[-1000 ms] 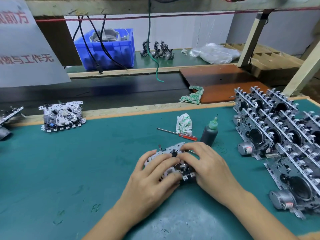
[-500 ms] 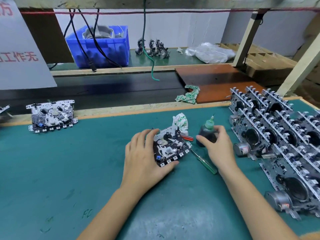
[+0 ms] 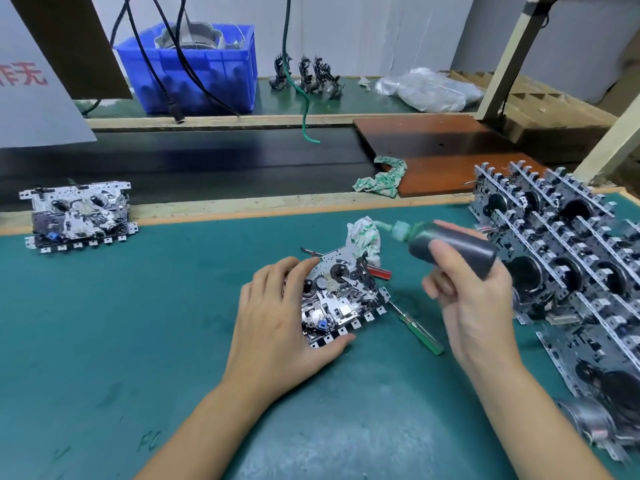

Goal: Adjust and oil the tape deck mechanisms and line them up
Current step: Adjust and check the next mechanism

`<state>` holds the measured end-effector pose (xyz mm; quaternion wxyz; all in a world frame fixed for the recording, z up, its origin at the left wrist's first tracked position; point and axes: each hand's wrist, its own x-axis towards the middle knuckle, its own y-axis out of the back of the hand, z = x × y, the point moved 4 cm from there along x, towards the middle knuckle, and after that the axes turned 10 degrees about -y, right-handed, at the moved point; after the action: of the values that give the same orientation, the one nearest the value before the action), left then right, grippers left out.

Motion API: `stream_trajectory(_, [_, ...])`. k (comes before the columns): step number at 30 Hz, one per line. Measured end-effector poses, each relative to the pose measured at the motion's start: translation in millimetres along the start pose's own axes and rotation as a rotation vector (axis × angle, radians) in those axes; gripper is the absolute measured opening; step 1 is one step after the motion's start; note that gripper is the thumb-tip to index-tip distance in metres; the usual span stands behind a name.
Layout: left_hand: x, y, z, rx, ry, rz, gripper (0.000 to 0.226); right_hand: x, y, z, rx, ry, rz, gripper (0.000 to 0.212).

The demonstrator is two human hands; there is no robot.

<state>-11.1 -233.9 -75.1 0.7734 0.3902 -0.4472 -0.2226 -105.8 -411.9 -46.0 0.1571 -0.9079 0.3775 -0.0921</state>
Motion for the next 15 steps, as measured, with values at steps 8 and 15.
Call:
stream_trajectory(8, [-1,1,1,-0.021,0.01,-0.003,0.086,-13,-5,-1,-0.014,0.038,0.102,0.027])
stream_trajectory(15, [-1,0,0,-0.02,0.02,-0.008,0.086,-19,-13,4,-0.123,0.08,0.006,0.025])
